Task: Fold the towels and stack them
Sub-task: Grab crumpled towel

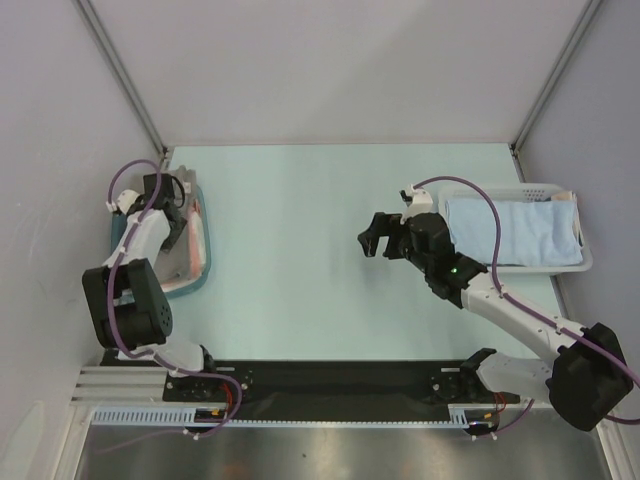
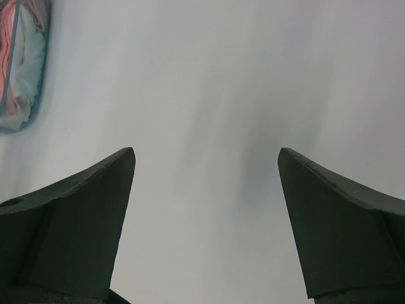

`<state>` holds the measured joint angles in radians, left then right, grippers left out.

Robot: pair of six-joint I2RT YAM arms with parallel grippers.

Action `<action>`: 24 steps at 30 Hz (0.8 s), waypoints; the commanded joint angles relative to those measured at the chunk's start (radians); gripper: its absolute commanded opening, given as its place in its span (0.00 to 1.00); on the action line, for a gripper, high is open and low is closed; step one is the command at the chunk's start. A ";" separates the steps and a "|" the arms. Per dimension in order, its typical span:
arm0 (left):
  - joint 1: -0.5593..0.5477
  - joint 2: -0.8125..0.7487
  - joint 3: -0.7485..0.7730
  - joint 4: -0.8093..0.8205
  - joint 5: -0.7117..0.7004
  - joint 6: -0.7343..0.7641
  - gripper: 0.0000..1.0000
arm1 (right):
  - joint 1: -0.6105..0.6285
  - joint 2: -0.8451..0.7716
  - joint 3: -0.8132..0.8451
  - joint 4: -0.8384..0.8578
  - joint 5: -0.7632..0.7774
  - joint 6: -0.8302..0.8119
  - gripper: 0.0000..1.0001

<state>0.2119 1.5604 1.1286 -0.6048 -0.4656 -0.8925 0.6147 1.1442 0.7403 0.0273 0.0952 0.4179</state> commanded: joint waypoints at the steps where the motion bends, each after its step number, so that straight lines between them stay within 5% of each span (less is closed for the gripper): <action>1: 0.021 0.038 0.074 0.008 -0.001 0.007 0.45 | -0.007 -0.029 -0.004 0.029 -0.023 -0.001 1.00; 7: 0.030 0.049 0.105 0.010 0.001 0.056 0.13 | -0.012 -0.032 -0.007 0.033 -0.034 -0.001 1.00; 8: 0.033 0.043 0.103 0.016 0.005 0.064 0.01 | -0.013 -0.031 -0.009 0.034 -0.035 -0.002 1.00; 14: 0.034 0.029 0.102 0.037 0.021 0.098 0.01 | -0.017 -0.026 -0.010 0.039 -0.040 -0.001 1.00; 16: 0.034 0.026 0.094 0.046 0.030 0.104 0.19 | -0.018 -0.024 -0.010 0.039 -0.041 0.002 1.00; 17: 0.034 0.026 0.092 0.046 0.028 0.104 0.45 | -0.018 -0.023 -0.010 0.039 -0.045 0.002 1.00; 21: 0.037 0.061 0.092 0.062 0.048 0.110 0.58 | -0.020 -0.018 -0.012 0.042 -0.051 0.001 1.00; 24: 0.035 0.081 0.092 0.060 0.048 0.101 0.57 | -0.021 -0.017 -0.012 0.042 -0.052 0.002 1.00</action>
<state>0.2367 1.6199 1.1934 -0.5667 -0.4301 -0.8005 0.5999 1.1404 0.7330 0.0288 0.0570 0.4183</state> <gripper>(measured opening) 0.575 0.995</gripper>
